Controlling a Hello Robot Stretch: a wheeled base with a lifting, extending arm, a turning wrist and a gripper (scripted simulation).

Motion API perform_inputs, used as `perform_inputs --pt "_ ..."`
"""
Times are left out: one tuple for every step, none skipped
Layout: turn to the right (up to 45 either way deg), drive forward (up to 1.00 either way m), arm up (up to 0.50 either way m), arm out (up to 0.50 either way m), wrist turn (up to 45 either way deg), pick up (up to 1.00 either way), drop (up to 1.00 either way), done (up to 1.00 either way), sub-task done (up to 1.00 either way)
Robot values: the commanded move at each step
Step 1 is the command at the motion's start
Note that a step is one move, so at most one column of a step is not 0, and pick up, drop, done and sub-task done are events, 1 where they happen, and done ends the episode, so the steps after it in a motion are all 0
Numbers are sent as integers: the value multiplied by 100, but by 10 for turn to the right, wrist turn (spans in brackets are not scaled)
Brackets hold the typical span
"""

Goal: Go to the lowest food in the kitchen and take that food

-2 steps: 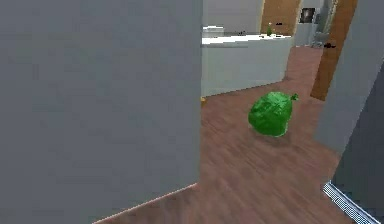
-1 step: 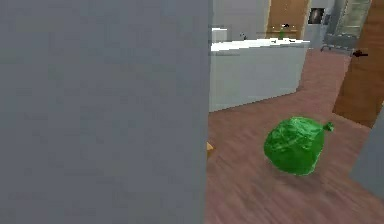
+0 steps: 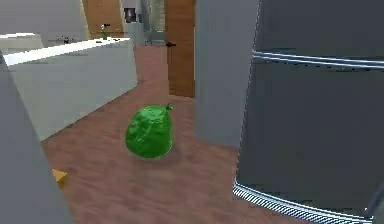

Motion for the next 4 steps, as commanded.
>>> perform_inputs --pt "450 0 0 0 0 0 0 0 0" --pt "450 0 0 0 0 0 0 0 0" --pt "270 0 0 0 0 0 0 0 0" --pt "0 15 0 0 0 0 0 0 0"
